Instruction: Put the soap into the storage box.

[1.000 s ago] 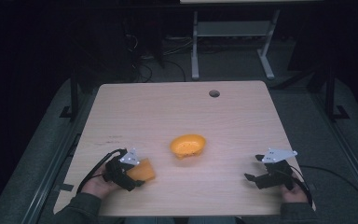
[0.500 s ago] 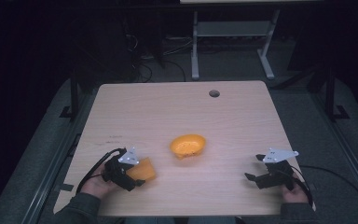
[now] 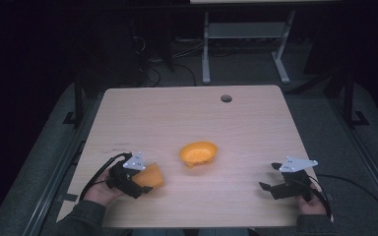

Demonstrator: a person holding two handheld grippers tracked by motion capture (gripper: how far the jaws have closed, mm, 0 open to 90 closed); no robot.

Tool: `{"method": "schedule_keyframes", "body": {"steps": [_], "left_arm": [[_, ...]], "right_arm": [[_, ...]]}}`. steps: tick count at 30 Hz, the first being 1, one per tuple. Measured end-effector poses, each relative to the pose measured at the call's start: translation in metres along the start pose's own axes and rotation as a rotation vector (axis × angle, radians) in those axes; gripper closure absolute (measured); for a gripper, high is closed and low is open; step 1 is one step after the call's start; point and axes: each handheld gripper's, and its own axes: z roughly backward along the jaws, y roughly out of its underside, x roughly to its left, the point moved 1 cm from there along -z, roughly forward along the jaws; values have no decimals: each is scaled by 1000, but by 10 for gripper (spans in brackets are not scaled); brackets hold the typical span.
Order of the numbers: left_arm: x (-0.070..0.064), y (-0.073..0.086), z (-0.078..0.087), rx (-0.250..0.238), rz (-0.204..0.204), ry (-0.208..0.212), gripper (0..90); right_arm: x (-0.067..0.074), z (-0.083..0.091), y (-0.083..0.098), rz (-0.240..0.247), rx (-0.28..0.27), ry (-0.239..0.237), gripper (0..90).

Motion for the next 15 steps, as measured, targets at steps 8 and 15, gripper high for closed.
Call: {"method": "schedule_keyframes", "body": {"steps": [8,15], "left_arm": [[4,-8,6,2,-1,12,207],[7,-16,9,-2,-15,11,207]], "right_arm": [[0,0,0,-3,-8,-2,137],[0,1,0,3,-11,-2,137]]}}
